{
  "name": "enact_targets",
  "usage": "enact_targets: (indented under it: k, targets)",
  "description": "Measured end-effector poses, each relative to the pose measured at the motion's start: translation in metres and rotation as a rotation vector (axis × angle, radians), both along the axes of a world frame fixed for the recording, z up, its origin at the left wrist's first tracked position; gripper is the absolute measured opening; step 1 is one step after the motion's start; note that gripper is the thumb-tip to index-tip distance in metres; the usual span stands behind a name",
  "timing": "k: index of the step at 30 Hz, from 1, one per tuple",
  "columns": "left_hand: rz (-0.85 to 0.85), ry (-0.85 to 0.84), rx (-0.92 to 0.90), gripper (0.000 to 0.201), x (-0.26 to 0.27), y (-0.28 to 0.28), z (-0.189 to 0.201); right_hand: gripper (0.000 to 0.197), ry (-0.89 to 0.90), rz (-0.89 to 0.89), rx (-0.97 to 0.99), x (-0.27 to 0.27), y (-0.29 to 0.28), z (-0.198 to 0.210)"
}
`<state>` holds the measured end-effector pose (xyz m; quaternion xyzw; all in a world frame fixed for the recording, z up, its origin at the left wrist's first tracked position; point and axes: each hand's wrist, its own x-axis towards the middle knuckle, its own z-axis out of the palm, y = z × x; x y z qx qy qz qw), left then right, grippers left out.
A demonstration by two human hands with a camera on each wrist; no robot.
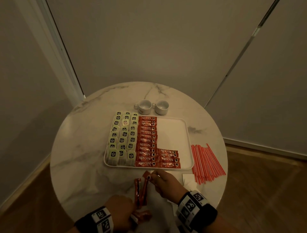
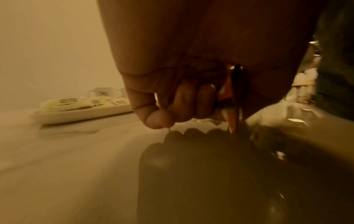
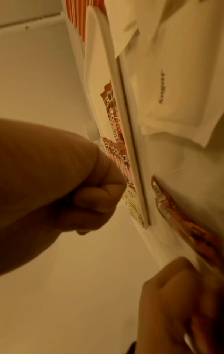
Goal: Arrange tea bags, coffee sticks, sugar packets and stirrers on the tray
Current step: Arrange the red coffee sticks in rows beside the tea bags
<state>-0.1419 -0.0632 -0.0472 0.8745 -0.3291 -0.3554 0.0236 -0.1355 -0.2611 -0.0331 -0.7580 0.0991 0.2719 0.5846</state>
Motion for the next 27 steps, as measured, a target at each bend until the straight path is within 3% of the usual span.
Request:
enact_targets:
  k: [2,3,5,6,8,10,14,16,20,27]
  targets:
    - [0.144,0.082,-0.179,0.085,0.008,0.004,0.011,0.012,0.056,-0.093,0.156,0.003,-0.003,0.005]
    - [0.252,0.147,-0.283,0.075,0.013,0.007,0.013,0.010,0.071,-0.124,0.207,0.004,-0.006,0.007]
    - [0.533,0.248,-0.447,0.018,0.026,0.013,0.018,0.009,0.049,-0.159,0.242,0.006,-0.010,0.009]
    - [0.679,0.323,-0.509,0.009,0.033,0.014,0.020,0.009,0.019,-0.167,0.222,0.007,-0.012,0.010]
    - [0.935,0.488,-0.659,0.016,0.045,0.012,0.024,0.005,-0.047,-0.185,0.159,0.011,-0.012,0.012]
    - [1.061,0.540,-0.821,0.017,0.058,0.005,0.033,0.003,-0.099,-0.222,0.135,0.017,-0.011,0.013]
    - [1.116,0.596,-0.980,0.019,0.075,-0.023,0.047,0.010,-0.115,-0.313,0.293,0.035,-0.005,0.023]
    - [1.079,0.526,-0.975,0.018,0.081,-0.034,0.049,0.020,-0.111,-0.343,0.350,0.043,-0.002,0.031]
    - [1.001,0.461,-0.952,0.013,0.093,-0.045,0.054,0.013,-0.124,-0.387,0.313,0.054,-0.009,0.039]
    - [0.924,0.348,-0.850,0.006,0.115,-0.047,0.049,0.029,-0.082,-0.475,0.352,0.066,-0.030,0.039]
